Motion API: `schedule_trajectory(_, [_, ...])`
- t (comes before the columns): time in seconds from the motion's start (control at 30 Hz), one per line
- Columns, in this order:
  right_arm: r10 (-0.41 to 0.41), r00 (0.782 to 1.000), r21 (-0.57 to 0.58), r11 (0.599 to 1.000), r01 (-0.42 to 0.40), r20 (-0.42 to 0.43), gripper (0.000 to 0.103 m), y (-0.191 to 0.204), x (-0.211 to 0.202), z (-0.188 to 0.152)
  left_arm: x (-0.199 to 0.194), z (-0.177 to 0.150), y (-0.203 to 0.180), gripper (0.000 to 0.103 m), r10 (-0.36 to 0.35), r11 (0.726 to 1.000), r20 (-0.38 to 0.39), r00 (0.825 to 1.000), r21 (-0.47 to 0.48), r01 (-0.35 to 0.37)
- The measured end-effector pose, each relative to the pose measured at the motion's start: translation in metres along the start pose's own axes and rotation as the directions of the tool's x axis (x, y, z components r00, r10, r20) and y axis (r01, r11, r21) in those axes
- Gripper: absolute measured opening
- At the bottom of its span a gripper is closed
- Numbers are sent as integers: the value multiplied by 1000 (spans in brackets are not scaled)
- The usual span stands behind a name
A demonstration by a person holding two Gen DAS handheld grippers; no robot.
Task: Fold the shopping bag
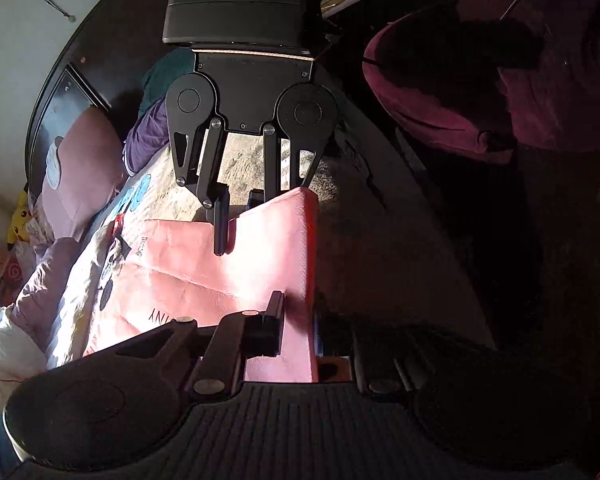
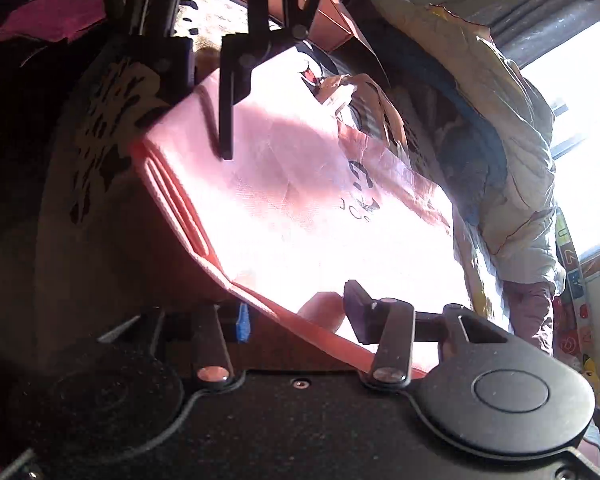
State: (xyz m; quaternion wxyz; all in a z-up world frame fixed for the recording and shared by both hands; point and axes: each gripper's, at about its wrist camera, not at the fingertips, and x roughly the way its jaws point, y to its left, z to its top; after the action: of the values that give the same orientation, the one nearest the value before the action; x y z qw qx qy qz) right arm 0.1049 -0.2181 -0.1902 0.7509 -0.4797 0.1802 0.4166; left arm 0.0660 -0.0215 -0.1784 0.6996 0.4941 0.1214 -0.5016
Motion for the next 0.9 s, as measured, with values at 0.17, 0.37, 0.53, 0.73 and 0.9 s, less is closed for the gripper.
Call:
schedule_trajectory(0.17, [63, 995, 61, 996, -58, -75, 7, 7, -1, 7, 14, -22, 3, 13, 164, 982, -80, 983, -78, -171])
schedule_trajectory(0.37, [25, 989, 321, 947, 24, -147, 6, 30, -21, 38, 43, -35, 12, 15, 275, 927, -215, 937, -199, -317])
schedule_trajectory(0.53, [-51, 981, 277, 955, 102, -185, 7, 46, -4, 50, 31, -30, 9, 34, 203, 935, -212, 956, -249, -254])
schedule_trajectory(0.73, [-47, 982, 302, 948, 101, -181, 8, 47, 0, 54, 7, -17, -4, 64, 245, 901, -169, 955, -325, -289])
schedule_trajectory(0.9, [-18, 990, 372, 926, 69, -139, 8, 42, -17, 60, 22, -1, -16, 36, 229, 900, -189, 955, -332, -282])
